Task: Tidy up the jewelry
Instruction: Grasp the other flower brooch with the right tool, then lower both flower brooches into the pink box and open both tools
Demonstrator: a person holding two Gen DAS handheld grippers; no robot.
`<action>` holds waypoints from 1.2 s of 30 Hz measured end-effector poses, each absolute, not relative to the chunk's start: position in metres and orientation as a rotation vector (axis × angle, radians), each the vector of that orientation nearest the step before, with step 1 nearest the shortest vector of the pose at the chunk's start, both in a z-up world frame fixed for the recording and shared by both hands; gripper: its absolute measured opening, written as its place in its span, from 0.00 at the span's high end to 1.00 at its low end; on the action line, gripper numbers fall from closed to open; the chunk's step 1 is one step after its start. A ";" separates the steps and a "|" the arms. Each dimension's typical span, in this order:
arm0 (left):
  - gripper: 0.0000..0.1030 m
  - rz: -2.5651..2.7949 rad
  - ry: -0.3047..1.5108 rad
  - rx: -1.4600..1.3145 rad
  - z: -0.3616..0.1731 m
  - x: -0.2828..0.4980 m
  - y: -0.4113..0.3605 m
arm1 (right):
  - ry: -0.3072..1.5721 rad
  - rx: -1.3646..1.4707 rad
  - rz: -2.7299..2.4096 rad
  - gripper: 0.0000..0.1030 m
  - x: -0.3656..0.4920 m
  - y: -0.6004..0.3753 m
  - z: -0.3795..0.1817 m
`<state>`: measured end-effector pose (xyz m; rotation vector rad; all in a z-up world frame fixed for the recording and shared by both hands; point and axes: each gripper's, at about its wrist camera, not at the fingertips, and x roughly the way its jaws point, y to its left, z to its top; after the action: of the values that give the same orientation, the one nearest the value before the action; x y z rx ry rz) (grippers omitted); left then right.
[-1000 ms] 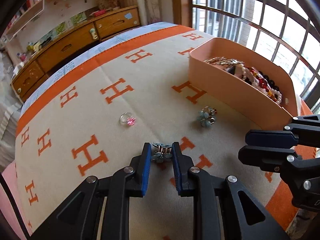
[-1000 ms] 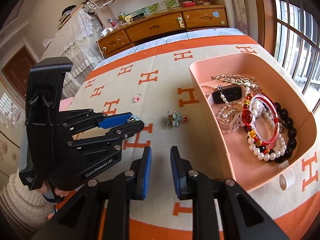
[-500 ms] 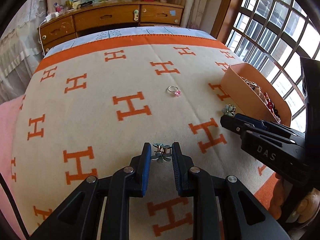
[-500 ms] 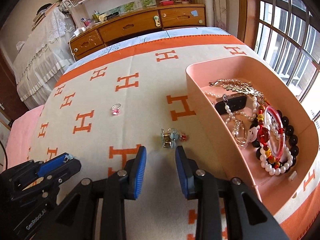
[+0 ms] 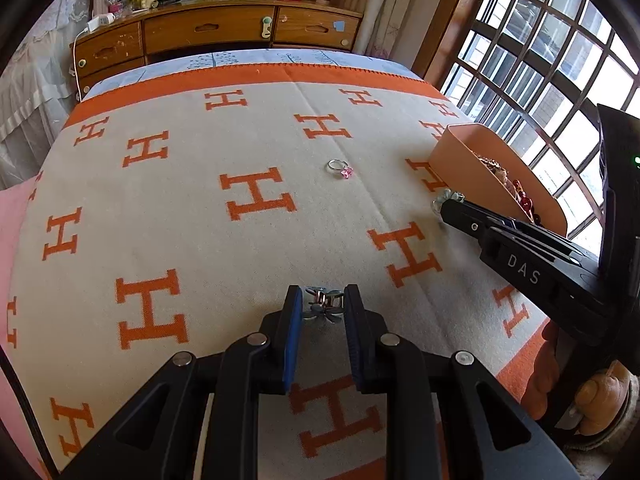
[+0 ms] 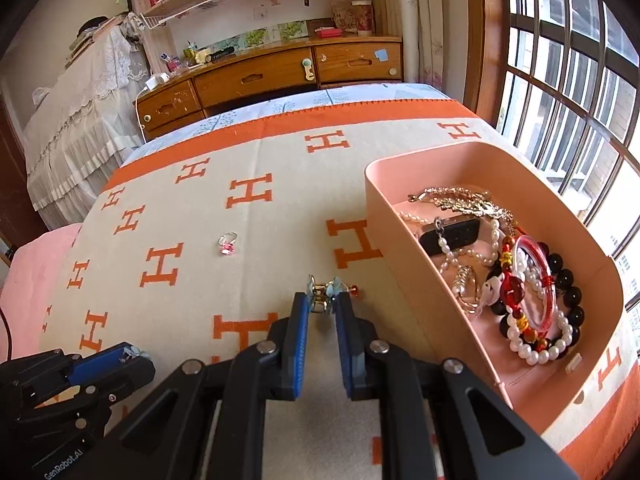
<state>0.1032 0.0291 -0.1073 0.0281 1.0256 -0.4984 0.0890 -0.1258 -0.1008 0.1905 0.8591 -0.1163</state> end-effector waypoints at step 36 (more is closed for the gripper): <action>0.82 -0.651 0.888 0.107 0.003 0.080 -0.140 | 0.614 0.424 -0.028 0.86 -0.007 -0.294 -0.026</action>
<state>0.0799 -0.1397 0.0034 0.1065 0.8883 -0.6510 -0.0073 -0.2939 -0.0260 0.4240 0.6139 -0.0284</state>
